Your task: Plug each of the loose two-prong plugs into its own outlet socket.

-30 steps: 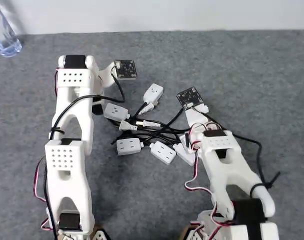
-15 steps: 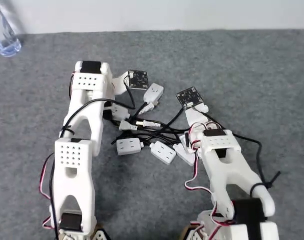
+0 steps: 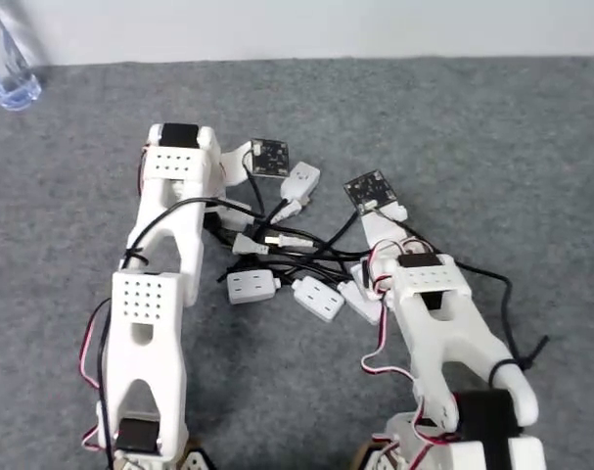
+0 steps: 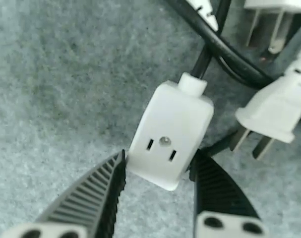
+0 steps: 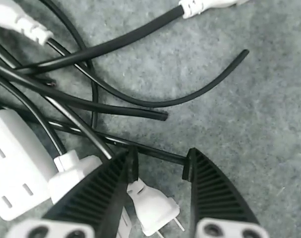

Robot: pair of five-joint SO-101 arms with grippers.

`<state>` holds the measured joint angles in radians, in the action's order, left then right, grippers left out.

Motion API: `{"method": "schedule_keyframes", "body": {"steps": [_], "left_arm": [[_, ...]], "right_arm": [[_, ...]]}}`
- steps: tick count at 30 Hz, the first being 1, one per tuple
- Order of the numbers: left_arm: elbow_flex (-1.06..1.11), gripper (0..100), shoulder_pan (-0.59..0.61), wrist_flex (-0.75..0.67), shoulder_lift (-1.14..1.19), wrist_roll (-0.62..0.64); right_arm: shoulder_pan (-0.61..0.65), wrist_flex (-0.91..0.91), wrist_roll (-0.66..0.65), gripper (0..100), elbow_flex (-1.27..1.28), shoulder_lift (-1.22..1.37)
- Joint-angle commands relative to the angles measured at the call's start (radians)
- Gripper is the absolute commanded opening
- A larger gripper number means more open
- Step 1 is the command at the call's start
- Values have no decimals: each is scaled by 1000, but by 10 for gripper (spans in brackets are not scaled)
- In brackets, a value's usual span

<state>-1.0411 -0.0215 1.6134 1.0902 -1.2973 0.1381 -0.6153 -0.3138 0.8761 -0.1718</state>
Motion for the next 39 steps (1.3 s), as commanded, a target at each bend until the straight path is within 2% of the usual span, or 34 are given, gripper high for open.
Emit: {"method": "schedule_keyframes", "body": {"steps": [1, 7, 12, 18, 22, 27, 32, 36, 39], "left_arm": [[-35, 189, -3, -3, 17, -35], [-39, 6, 2, -2, 17, -43], [-171, 13, 0, 146, 17, -40], [-371, 12, 29, 144, -12, 126], [-337, 11, 61, 146, -106, 166], [-93, 11, 106, 146, -328, 204], [348, 11, 180, 146, -686, 190], [737, 11, 276, 143, -984, 103], [947, 12, 399, 138, -1183, 3]], "right_arm": [[12, -22, -12, 157, -41, 4], [13, -15, -12, 156, -41, 7], [13, -13, -12, 155, -44, 12], [13, -13, -12, 155, -44, 13], [13, -13, -12, 155, -44, 13], [13, 4, -12, 155, -44, 13], [13, 5, -12, 155, -44, 13], [13, 4, -12, 155, -44, 13], [13, 2, -12, 155, -44, 13]]}}
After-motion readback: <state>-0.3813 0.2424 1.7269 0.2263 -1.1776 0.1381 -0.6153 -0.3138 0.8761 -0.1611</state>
